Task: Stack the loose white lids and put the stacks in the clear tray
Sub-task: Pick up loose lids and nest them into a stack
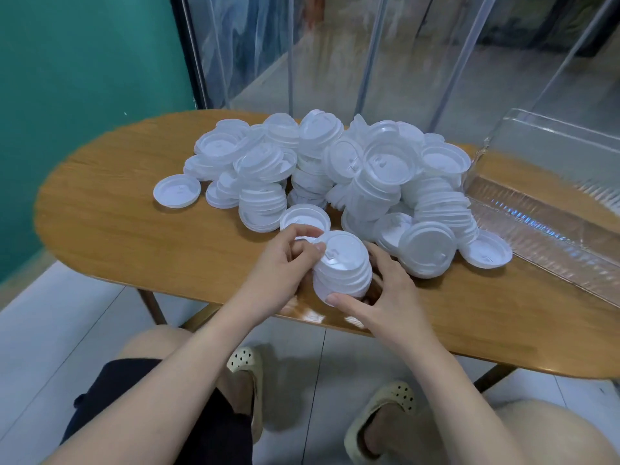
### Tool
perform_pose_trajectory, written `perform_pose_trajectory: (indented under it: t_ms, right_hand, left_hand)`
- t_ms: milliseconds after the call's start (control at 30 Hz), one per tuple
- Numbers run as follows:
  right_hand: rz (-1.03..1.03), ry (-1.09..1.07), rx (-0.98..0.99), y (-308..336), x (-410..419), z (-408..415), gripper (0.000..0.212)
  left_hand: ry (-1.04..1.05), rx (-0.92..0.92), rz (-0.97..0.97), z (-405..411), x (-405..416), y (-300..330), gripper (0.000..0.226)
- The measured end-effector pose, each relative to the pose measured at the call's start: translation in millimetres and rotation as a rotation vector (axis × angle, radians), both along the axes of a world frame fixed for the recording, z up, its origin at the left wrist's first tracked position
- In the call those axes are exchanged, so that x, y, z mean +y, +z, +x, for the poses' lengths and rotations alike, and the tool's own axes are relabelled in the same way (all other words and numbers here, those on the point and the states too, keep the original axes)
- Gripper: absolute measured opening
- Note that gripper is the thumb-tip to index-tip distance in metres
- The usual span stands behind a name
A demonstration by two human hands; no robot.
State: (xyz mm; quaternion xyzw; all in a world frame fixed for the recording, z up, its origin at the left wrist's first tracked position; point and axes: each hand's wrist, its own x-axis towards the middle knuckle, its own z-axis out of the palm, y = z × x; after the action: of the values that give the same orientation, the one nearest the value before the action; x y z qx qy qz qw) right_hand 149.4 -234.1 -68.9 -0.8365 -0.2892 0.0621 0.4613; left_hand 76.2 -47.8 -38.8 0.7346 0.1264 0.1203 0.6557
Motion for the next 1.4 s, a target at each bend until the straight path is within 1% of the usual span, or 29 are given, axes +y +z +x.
perform_pose_trajectory:
  t_ms: [33, 167, 333, 600, 733, 900, 1067, 1167, 1300, 1400]
  right_hand:
    - [0.005, 0.007, 0.004, -0.3, 0.0, 0.0, 0.099]
    - [0.022, 0.022, -0.01, 1.7, -2.7, -1.8, 0.091]
    - [0.014, 0.026, 0.007, 1.1, -2.5, -0.9, 0.097]
    - [0.023, 0.036, -0.002, 0.3, -3.9, 1.8, 0.101]
    - [0.017, 0.034, -0.017, 0.2, -2.1, 2.6, 0.1]
    - [0.036, 0.026, 0.024, -4.9, -0.5, 3.0, 0.098]
    - [0.042, 0.014, 0.036, -6.1, -0.4, 4.2, 0.099]
    - [0.044, 0.021, 0.043, -4.4, -0.8, 3.7, 0.1]
    - [0.03, 0.04, 0.025, 0.1, -1.3, 1.6, 0.095]
    - [0.013, 0.029, 0.031, 2.4, -1.5, -0.2, 0.094]
  left_hand:
    - [-0.009, -0.006, 0.025, -1.0, 0.5, -0.4, 0.02]
    - [-0.019, 0.004, 0.147, -3.4, 0.0, -2.0, 0.02]
    - [-0.058, 0.022, 0.224, -3.3, 2.2, -4.5, 0.022]
    - [-0.077, 0.002, 0.246, -3.6, 1.2, -2.6, 0.025]
    - [-0.083, 0.002, 0.3, -4.6, 2.6, -4.9, 0.025]
    - [-0.092, 0.03, 0.325, -3.5, 4.2, -6.6, 0.035]
    - [-0.131, -0.006, 0.292, -4.8, 3.3, -4.1, 0.021]
    - [-0.144, -0.008, 0.278, -5.3, 3.8, -2.0, 0.02]
    - [-0.116, -0.028, 0.277, -5.1, 3.7, -5.6, 0.019]
    - [-0.106, -0.038, 0.309, -4.8, 3.4, -8.8, 0.018]
